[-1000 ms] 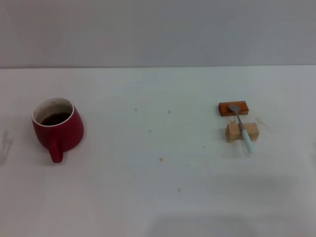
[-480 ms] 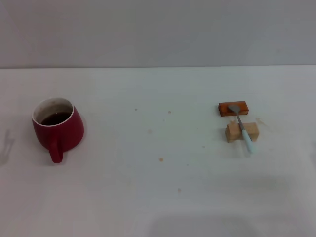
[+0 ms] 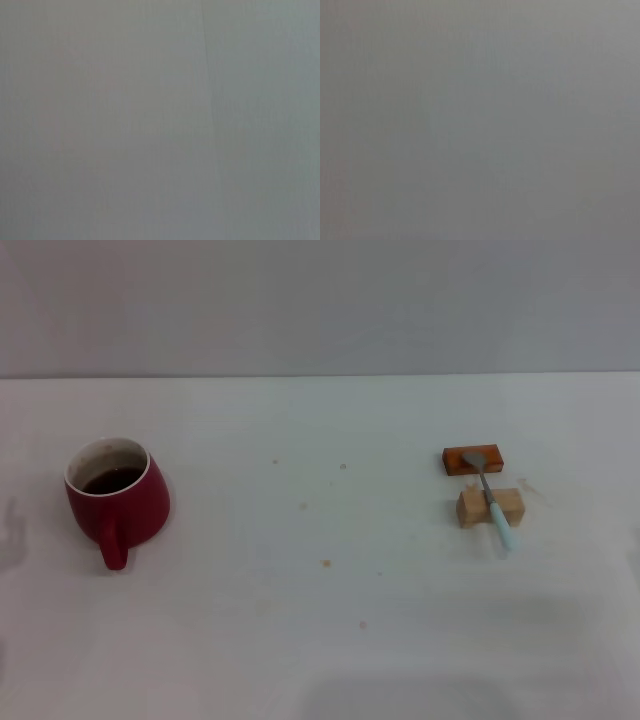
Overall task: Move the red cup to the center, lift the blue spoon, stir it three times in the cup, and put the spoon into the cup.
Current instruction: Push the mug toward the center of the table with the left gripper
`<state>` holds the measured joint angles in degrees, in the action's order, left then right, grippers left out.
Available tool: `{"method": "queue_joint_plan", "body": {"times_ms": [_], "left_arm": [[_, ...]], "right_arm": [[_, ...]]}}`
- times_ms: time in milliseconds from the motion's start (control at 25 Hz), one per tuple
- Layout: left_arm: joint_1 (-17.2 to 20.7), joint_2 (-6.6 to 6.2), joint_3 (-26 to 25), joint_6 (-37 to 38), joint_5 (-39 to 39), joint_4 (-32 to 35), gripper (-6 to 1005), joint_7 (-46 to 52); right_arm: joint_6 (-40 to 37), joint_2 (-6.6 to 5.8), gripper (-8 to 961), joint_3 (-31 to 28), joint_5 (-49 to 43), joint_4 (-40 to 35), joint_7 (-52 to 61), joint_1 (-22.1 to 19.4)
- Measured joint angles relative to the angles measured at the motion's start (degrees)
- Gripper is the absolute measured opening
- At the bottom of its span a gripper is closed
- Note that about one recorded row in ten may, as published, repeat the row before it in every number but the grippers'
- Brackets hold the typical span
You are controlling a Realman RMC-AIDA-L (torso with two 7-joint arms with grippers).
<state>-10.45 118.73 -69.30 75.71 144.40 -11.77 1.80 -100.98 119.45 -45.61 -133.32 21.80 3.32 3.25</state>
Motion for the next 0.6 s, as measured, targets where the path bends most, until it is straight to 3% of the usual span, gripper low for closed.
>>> {"method": "queue_joint_plan", "body": {"times_ms": [280,520,600], "left_arm": [[-1.4,-0.25,0.1,-3.5,0.0,0.5,404,-0.8],[-3.2,-0.30,0.2,-8.2,0.1,0.5,131,-9.8],[-3.6,-0.30,0.1,-8.8,0.1,0.5,87,-10.7]], "right_arm": [[0.0,-0.02,780,0.0,0.0,0.0,0.0,0.1],[0.0,-0.09,780,0.0,0.0,0.2,0.0,0.2],[0.0,-0.09,780,0.0,0.0,0.2,0.0,0.2]]}}
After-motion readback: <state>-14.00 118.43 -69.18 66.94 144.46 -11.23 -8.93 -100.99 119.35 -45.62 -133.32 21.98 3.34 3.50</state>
